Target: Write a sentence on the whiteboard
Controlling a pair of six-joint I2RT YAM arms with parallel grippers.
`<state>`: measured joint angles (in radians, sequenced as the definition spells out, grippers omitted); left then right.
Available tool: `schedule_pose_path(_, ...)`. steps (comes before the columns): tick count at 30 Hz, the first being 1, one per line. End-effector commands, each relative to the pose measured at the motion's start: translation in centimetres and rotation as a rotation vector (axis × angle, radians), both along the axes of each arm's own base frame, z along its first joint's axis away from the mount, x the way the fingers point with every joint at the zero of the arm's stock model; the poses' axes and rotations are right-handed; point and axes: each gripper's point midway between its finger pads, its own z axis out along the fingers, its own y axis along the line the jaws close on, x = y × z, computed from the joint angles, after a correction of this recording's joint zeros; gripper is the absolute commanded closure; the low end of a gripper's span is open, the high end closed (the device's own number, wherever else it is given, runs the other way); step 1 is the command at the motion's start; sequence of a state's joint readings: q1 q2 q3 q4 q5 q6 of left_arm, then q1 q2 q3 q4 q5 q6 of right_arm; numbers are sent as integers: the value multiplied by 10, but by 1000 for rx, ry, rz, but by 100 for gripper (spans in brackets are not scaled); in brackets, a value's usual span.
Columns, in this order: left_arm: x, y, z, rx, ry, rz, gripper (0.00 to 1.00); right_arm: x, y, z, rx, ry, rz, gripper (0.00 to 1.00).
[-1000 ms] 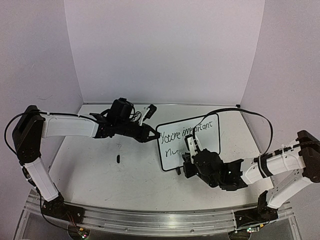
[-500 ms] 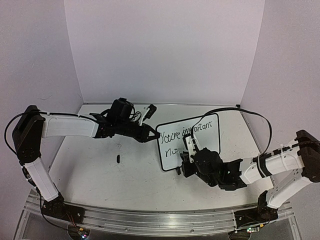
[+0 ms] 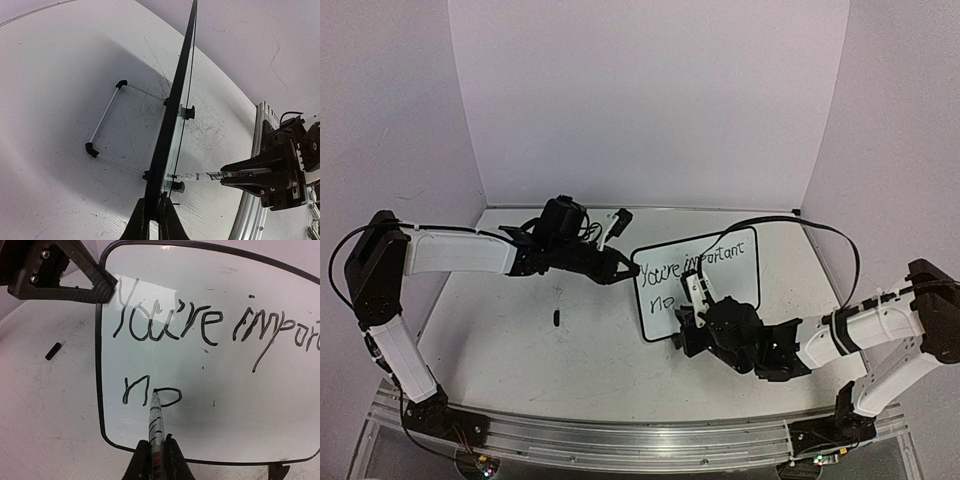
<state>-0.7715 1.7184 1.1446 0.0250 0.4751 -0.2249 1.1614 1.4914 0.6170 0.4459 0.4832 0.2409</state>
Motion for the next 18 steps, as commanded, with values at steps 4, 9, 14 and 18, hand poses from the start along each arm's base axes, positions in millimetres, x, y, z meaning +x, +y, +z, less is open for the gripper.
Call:
schedule_pose_path(4, 13, 2, 10, 18, -72, 30, 100, 1, -19, 32, 74, -41, -43, 100)
schedule_pose_path(9, 13, 1, 8, 18, -67, 29, 100, 5, -29, 33, 77, -43, -57, 100)
schedule_pose_path(14, 13, 1, 8, 19, -67, 29, 100, 7, -22, 31, 69, -40, -47, 100)
schedule_pose_path(18, 13, 2, 10, 17, -71, 30, 100, 9, -21, 27, 53, -40, -51, 100)
